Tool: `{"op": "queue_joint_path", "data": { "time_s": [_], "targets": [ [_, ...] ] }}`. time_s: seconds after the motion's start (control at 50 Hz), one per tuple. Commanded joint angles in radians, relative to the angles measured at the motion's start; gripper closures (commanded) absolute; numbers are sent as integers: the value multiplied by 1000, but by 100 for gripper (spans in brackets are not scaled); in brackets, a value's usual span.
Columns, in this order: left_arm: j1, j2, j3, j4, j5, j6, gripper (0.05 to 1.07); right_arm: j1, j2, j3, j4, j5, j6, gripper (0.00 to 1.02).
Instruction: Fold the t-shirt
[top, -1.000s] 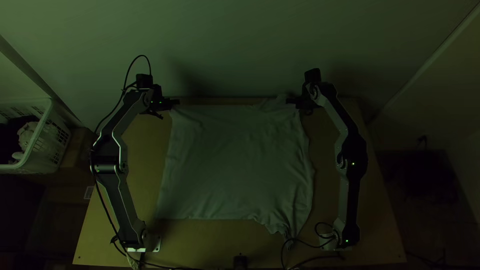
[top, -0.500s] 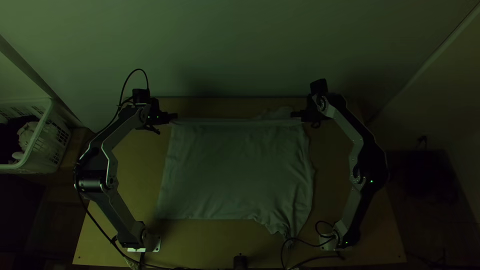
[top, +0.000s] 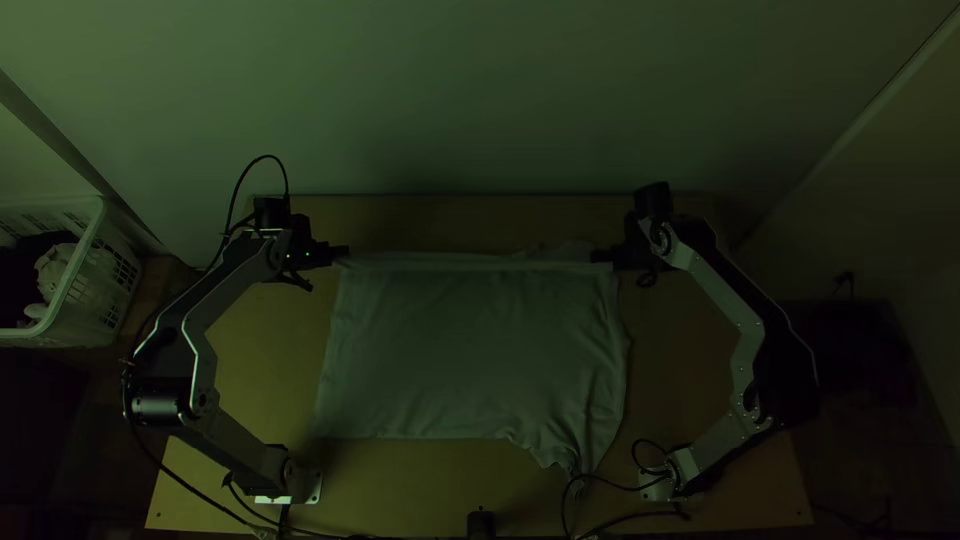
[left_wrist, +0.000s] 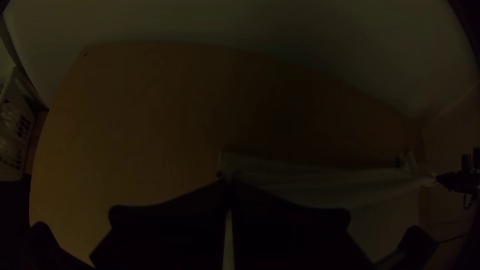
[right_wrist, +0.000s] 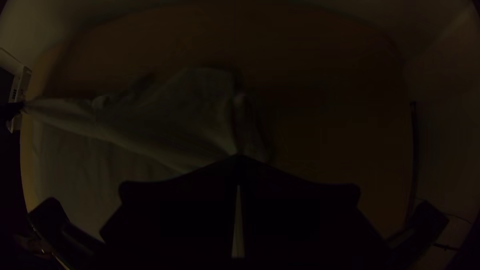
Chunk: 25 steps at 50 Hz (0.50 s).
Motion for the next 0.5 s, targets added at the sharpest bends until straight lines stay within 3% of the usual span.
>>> {"op": "queue_joint_path", "data": {
  "time_s": [0.0, 0.48],
  "targets": [
    [14, -65, -73, 11, 6, 15, 105, 5, -73, -86, 10, 13, -14, 100],
    [28, -186, -312, 77, 6, 42, 105, 63, -248, -408, 95, 12, -2, 100]
  ]
}}
